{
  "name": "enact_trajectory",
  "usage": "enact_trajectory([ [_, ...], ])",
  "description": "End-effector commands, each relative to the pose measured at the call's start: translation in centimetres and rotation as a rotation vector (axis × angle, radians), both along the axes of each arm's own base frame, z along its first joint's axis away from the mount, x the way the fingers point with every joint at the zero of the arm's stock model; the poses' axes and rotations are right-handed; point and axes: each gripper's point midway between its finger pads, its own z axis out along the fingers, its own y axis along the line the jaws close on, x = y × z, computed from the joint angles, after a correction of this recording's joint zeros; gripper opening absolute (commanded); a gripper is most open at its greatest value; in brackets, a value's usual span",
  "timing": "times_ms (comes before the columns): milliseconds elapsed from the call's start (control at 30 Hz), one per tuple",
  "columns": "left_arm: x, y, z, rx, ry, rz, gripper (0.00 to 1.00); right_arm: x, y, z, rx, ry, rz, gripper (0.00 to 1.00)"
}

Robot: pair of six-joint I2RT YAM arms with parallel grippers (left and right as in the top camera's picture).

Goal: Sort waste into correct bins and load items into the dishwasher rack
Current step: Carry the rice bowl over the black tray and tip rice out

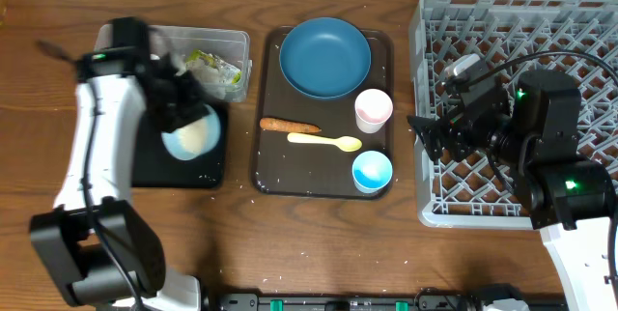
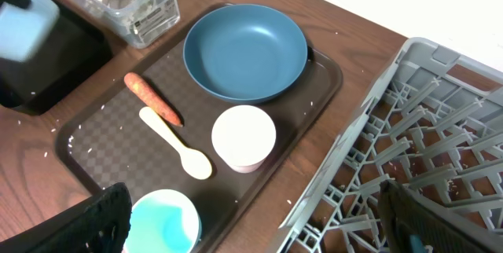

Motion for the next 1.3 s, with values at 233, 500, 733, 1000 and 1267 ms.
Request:
enact_trajectory([
  [233,1.3,6.5,2.9,-0.302,-0.225,0.088,0.06,0.2,-0.2,1.0,0.017,-0.017,-0.010,0.97],
  [500,1.8,9.2,2.5,-0.514,-0.291,0.170,0.06,0.2,-0.2,1.0,0.017,-0.015,-0.010,0.97],
  [733,2.0,9.7,2.2,-0.640,-0.320,0.201,0.06,0.2,-0.2,1.0,0.017,-0.015,-0.011,0.97],
  [1000,2.1,9.2,3.2,-0.720,-0.350,0.203,0.06,0.2,-0.2,1.0,0.016,-0.015,-0.010,0.97],
  [1267,2.4,8.5,6.2,-0.890,-0.430,0.204,0.06,0.2,-0.2,1.0,0.016,-0.014,-0.010,0.96],
])
